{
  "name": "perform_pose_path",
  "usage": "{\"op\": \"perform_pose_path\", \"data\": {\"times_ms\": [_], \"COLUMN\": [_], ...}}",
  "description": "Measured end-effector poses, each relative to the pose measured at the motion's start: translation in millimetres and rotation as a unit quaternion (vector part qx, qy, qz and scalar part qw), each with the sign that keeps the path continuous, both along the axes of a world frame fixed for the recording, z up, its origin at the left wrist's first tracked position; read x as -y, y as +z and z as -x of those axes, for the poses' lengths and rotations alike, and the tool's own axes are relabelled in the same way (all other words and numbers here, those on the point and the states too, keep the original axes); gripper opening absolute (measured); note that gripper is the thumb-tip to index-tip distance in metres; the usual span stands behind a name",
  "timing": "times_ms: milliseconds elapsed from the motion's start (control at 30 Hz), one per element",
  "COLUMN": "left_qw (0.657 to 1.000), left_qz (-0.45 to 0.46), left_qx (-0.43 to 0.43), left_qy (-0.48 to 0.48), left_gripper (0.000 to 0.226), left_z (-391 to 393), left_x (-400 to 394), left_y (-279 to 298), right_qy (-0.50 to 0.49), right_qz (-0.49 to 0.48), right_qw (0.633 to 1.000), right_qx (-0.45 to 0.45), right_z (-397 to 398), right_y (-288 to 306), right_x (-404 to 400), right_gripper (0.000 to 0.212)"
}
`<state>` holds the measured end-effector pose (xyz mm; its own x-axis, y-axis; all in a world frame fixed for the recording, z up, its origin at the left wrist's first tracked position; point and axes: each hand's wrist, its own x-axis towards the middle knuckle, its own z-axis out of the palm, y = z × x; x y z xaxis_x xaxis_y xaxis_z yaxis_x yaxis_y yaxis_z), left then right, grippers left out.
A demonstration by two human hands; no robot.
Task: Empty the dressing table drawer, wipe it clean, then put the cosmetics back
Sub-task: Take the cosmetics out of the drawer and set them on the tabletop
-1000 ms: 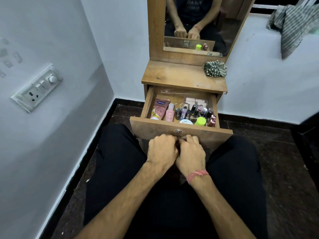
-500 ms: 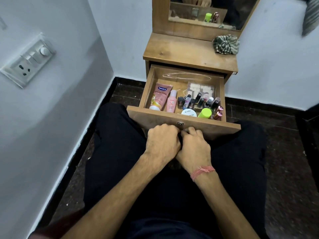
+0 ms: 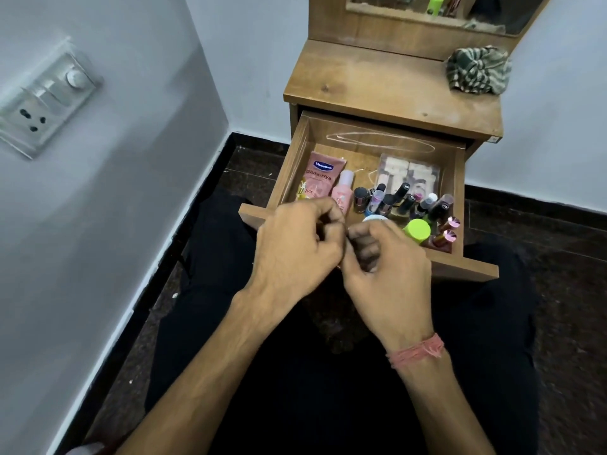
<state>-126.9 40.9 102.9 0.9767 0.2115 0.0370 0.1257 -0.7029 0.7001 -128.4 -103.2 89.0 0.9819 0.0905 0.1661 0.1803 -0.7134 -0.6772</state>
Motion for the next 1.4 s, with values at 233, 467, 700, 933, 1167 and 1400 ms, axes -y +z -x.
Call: {"op": "perform_pose_path", "data": {"times_ms": [233, 467, 700, 933, 1167, 1400], "left_qw": [0.974, 0.895, 0.886, 0.958, 0.986, 0.964], "left_qz": [-0.224, -0.364, -0.378, -0.255, 0.035, 0.156], "left_qx": [-0.008, -0.25, -0.263, -0.127, 0.082, 0.184], "left_qy": [0.02, -0.057, -0.05, 0.036, 0.142, 0.111], "left_gripper": [0.024, 0.086, 0.089, 0.086, 0.067, 0.052], "left_z": [-64, -105, -117, -91, -78, -196], "left_x": [-44, -48, -44, -55, -70, -61], "left_y": [-13, -20, -29, -17, 0, 7], "right_qy": [0.028, 0.017, 0.002, -0.007, 0.027, 0.019], "right_qz": [0.137, 0.172, 0.154, 0.002, -0.203, -0.193], "right_qw": [0.989, 0.979, 0.983, 1.0, 0.978, 0.974], "right_qx": [-0.056, -0.109, -0.095, 0.008, 0.035, 0.113], "right_z": [-74, -92, -88, -84, -91, -198], "right_y": [10, -7, -9, -13, -11, 19], "right_x": [-41, -59, -54, -51, -54, -74], "right_gripper": [0.024, 0.03, 0.032, 0.034, 0.047, 0.05]}}
